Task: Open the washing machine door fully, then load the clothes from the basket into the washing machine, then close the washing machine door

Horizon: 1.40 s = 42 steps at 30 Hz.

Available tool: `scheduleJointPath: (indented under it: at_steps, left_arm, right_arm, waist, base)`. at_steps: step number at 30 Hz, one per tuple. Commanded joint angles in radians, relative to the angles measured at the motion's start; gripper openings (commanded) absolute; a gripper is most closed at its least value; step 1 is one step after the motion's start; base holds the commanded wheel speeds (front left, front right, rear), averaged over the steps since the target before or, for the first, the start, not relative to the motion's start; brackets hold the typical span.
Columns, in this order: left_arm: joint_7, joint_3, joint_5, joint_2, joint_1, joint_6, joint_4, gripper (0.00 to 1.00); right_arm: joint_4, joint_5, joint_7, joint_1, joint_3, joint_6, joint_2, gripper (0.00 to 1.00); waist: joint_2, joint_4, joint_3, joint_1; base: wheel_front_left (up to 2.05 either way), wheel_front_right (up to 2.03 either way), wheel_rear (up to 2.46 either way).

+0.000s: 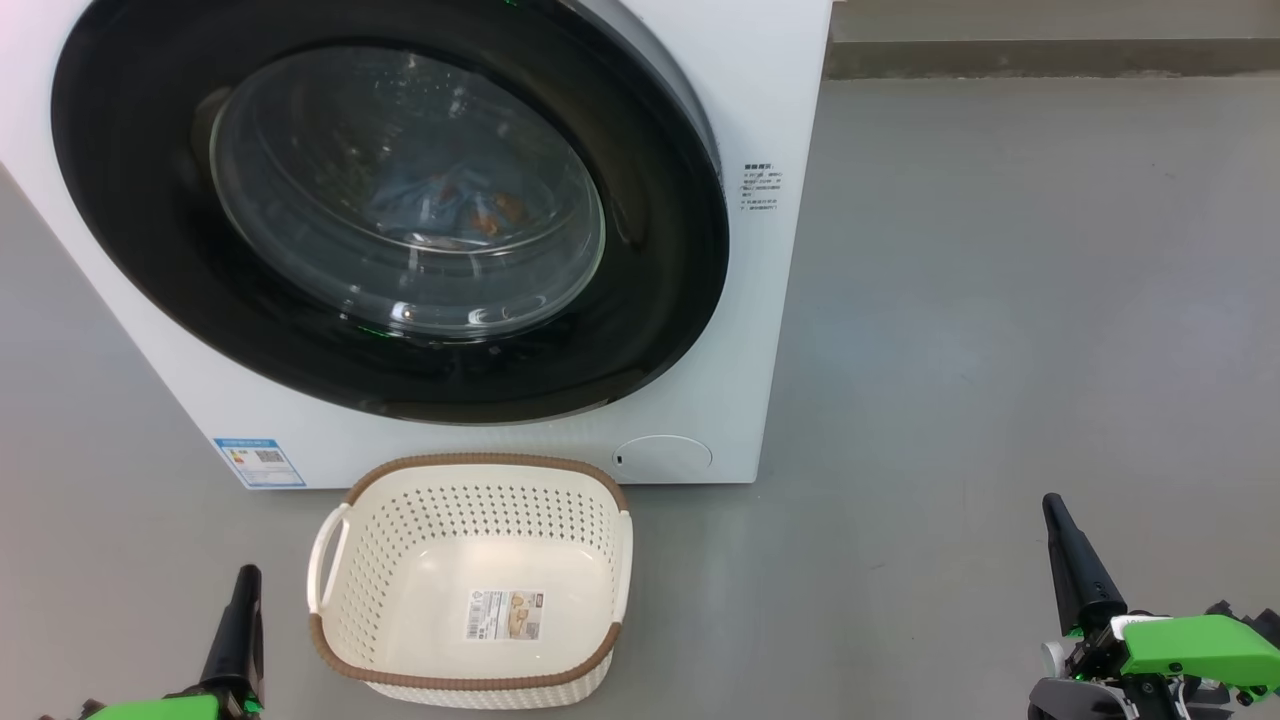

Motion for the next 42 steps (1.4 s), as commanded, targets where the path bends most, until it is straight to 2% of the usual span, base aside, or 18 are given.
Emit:
scheduleJointPath:
  at_steps: [1, 42]
  left_arm:
    - [0.004, 0.036, 0.000, 0.017, -0.042, -0.003, -0.027, 0.00]
    - [0.006, 0.038, 0.002, 0.016, -0.042, -0.003, -0.028, 0.00]
  right_arm:
    - [-0.028, -0.001, 0.006, -0.014, 0.016, -0.001, 0.000, 0.00]
    - [-0.028, -0.005, 0.009, -0.014, 0.011, -0.001, 0.004, 0.00]
  waist:
    - [0.0000, 0.000, 0.000, 0.0000]
    - [0.0000, 0.000, 0.000, 0.0000]
  base:
    - [0.00, 0.00, 0.00]
    - [0.00, 0.00, 0.00]
